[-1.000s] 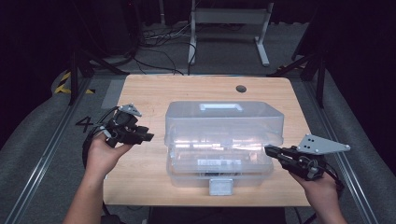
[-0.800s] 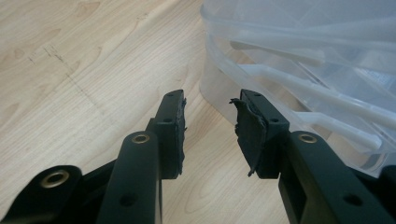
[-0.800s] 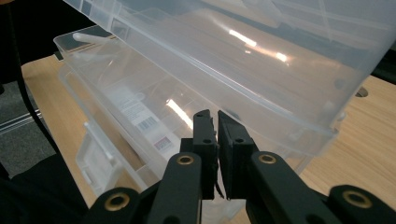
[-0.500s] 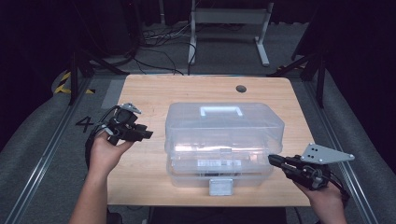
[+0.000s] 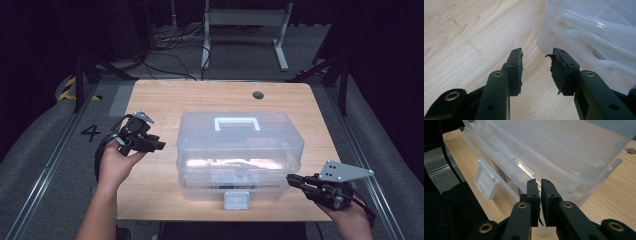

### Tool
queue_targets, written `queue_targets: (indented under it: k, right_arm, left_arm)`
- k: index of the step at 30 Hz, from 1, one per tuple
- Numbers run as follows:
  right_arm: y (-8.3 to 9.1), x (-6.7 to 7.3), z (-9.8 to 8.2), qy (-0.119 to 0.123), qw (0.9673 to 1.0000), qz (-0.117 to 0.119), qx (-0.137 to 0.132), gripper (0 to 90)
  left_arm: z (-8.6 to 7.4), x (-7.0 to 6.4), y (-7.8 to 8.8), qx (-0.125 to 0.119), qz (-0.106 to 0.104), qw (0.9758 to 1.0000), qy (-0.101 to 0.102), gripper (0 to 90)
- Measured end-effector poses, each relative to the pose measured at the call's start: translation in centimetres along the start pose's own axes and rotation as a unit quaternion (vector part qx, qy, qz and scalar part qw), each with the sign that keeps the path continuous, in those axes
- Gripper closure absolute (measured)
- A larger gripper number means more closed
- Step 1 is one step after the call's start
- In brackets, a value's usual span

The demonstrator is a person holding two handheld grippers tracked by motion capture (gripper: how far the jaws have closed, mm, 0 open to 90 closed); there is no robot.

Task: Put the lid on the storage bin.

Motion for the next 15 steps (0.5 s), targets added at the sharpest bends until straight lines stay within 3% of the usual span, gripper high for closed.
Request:
queue_targets:
  k: [15]
  right_arm:
    - [-0.9,0.0,-1.9,-0.002,0.9981,0.021,0.059,85.3]
  left_arm:
    - [-0.2,0.1,-0.5,0.007,0.002,1.0000,0.005,60.8]
Point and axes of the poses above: each handheld gripper's, and its own axes: y roughly backward along the jaws, z roughly out of its top, x roughly to its left, the point moved 2 cm from there along -y, roughly forward along the jaws, and after that the axes turned 8 degrees about -y, right-handed, at the moved point
